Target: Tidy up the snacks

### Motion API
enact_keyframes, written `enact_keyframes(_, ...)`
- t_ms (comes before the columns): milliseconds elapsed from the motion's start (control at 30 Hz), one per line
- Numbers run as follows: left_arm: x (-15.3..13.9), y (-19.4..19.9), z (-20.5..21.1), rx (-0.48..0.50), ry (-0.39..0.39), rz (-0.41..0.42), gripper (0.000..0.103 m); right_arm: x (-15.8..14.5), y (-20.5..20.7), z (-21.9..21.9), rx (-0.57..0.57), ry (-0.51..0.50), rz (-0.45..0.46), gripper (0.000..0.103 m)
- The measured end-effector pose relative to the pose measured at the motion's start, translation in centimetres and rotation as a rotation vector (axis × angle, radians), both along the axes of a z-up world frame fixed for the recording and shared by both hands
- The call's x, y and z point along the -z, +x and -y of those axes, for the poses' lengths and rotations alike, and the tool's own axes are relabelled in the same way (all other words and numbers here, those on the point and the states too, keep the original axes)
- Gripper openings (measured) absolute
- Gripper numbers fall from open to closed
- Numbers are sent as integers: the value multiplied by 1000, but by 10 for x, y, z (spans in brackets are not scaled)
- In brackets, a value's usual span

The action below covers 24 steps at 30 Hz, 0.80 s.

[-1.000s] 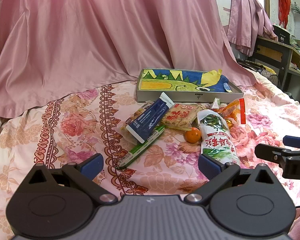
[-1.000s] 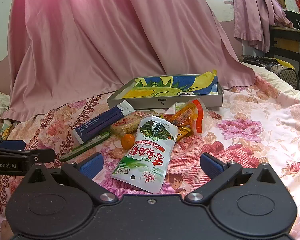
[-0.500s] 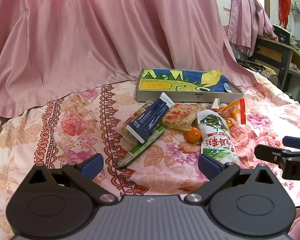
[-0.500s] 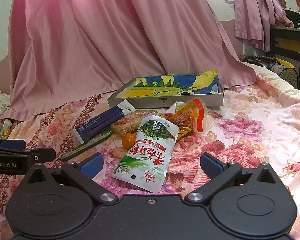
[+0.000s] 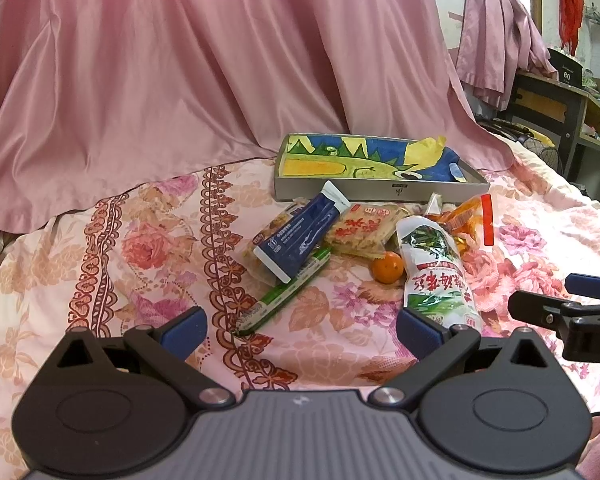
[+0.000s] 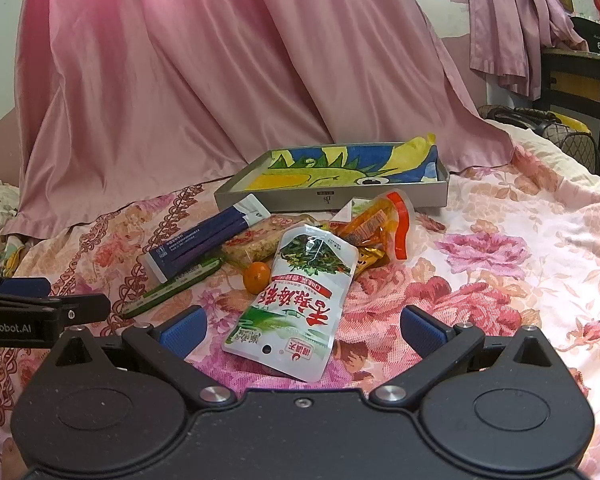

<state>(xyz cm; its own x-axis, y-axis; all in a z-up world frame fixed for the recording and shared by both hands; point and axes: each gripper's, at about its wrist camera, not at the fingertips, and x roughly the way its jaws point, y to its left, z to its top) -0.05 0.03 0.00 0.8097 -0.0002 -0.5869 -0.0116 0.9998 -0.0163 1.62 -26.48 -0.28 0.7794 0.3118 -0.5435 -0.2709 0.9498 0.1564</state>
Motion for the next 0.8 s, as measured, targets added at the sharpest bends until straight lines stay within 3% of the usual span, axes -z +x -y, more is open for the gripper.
enact_keyframes(367, 6, 5, 0, -22, 10, -39, 103, 6, 9, -4, 29, -58, -60, 102)
enact_keyframes(800, 19, 30, -6, -39, 7, -169, 103, 13, 25, -6, 40, -85, -128, 102)
